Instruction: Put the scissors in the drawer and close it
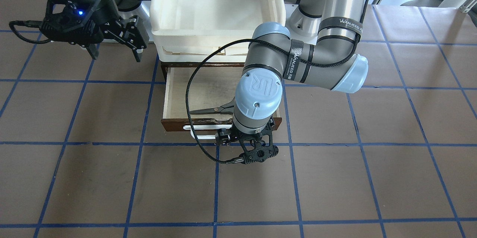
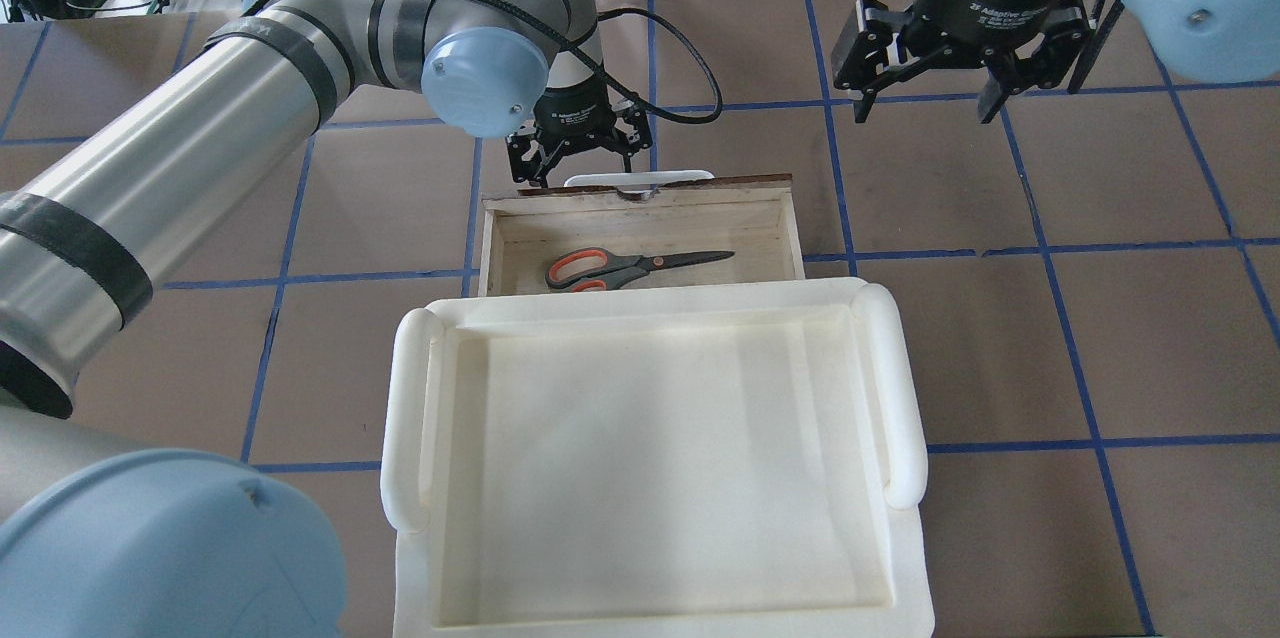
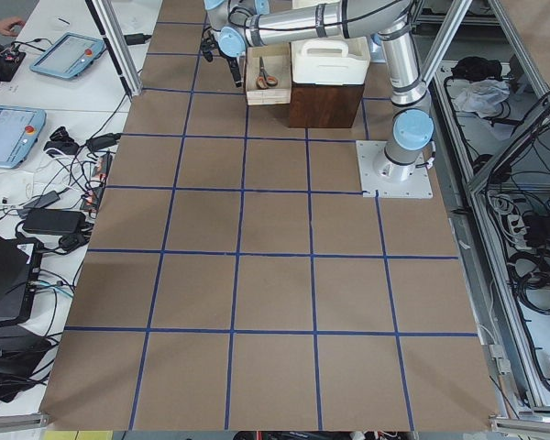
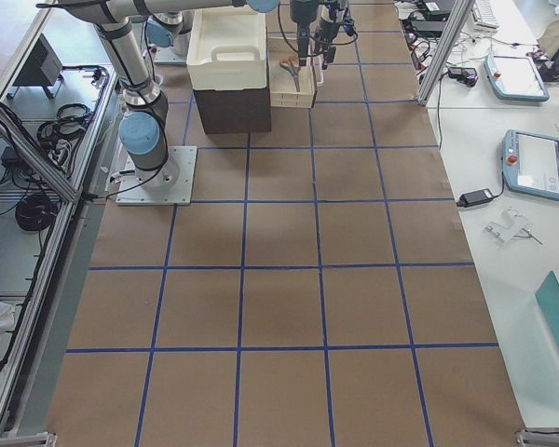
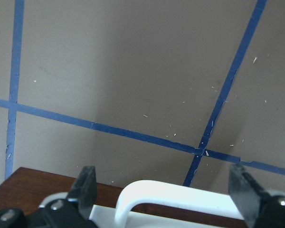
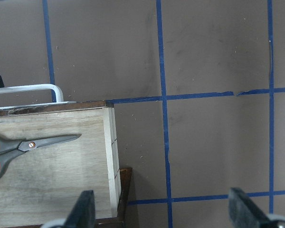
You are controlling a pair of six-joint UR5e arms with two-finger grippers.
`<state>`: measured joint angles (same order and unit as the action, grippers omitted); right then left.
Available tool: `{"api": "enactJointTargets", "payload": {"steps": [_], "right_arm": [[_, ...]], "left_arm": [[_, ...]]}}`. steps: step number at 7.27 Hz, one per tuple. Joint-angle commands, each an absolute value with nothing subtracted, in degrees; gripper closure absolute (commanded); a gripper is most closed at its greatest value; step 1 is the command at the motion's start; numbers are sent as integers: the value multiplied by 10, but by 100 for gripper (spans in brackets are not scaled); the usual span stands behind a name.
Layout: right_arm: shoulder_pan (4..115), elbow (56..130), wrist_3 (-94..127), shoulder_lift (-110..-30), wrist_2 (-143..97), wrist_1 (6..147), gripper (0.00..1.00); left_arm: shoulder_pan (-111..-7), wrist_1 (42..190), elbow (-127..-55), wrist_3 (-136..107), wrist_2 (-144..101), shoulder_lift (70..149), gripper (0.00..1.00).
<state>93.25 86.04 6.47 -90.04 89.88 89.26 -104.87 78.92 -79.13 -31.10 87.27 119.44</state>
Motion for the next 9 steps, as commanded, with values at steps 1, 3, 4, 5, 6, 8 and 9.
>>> {"api": "enactJointTargets", "payload": {"steps": [1,3,4,5,6,8,9], "right_arm": [[933,860,64,-899,898,896,0],[933,860,65,-898,898,896,0],[933,860,64,-898,898,896,0],[933,860,65,-898,898,896,0],[933,860,65,-898,898,896,0],[933,860,65,-898,898,896,0],[933,860,66,-898,898,895,0]], "left_arm": [[-1049,812,-788,-323,868,1189,0],[-1049,833,-788,-324,867,1180,0],[-1042,829,-784,-323,865,1181,0],[-1034,826,-768,-323,866,1193,0],[-1034,824,-759,-323,866,1203,0],[-1038,817,-761,-324,858,1213,0],[-1045,818,-764,-341,853,1214,0]]}}
